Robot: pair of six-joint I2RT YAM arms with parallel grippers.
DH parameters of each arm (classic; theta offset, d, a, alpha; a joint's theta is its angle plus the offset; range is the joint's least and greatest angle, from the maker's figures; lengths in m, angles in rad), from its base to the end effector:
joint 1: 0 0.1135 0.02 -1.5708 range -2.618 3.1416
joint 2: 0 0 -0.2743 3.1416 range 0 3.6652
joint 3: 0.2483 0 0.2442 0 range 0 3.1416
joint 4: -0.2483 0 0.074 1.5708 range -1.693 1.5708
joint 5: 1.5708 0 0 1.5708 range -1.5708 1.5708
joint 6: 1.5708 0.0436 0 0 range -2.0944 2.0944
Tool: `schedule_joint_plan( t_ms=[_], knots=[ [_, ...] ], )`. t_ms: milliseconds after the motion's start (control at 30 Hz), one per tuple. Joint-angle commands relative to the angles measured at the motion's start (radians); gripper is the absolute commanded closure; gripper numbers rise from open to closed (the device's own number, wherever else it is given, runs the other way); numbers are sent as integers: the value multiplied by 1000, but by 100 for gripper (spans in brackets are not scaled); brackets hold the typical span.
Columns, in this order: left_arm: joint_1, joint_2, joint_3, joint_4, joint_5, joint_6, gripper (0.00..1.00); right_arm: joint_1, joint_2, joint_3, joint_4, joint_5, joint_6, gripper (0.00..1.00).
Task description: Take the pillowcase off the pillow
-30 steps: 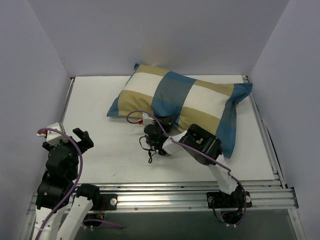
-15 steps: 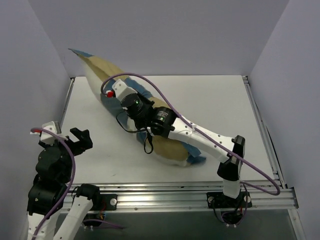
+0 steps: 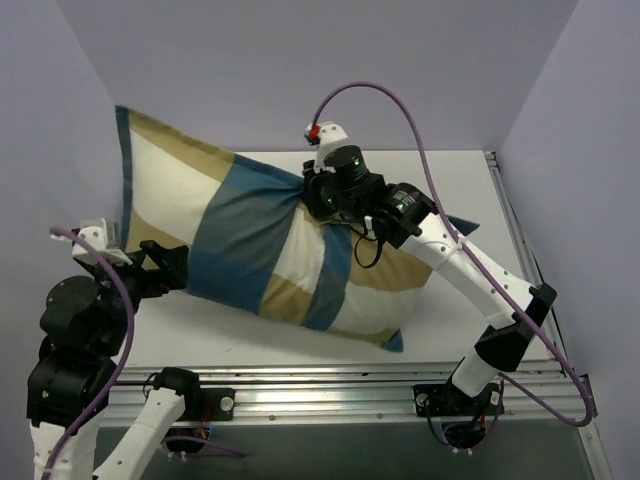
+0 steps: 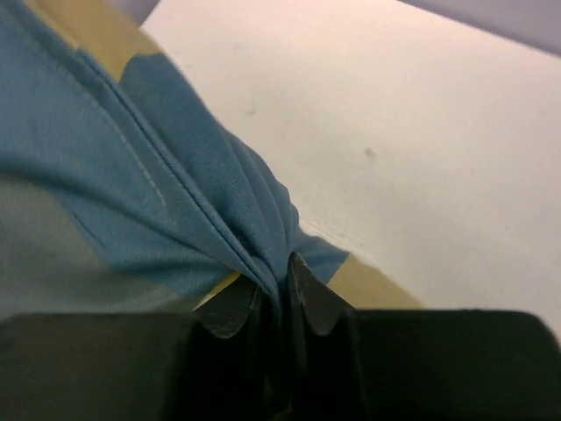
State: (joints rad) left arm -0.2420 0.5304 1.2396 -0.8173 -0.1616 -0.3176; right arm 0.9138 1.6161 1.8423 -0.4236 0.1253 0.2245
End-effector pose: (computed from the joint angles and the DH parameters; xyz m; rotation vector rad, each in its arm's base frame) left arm 0.0408 -0.0028 0.4393 -0.1856 1.6752 -0.2858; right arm 0.2270 0.2854 0.4761 -0.5268 1.7445 0.7079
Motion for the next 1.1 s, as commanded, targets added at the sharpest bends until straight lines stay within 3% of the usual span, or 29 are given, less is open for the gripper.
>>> schedule_joint_plan(
  t_ms=[0,67,200,367,567,833,1067],
  knots=[
    [4,62,-23,-43,77,0,6,-172,-45,-87,147,-80,179,90],
    [4,77,-49,-43,80,-9,6,-249,-33,-139,158,-159,220,84],
    [4,111,-94,-22,100,-29,6,-448,36,-245,206,-187,223,50],
    [3,135,-135,6,126,-41,6,-565,136,-213,195,-113,187,39],
    [4,170,-176,49,148,-58,6,-578,96,-199,197,-15,95,13],
    [4,351,-135,190,162,-55,6,-595,-165,-471,244,16,122,5],
    [9,751,104,375,143,-51,6,-586,-410,-704,279,-16,205,2]
  ],
)
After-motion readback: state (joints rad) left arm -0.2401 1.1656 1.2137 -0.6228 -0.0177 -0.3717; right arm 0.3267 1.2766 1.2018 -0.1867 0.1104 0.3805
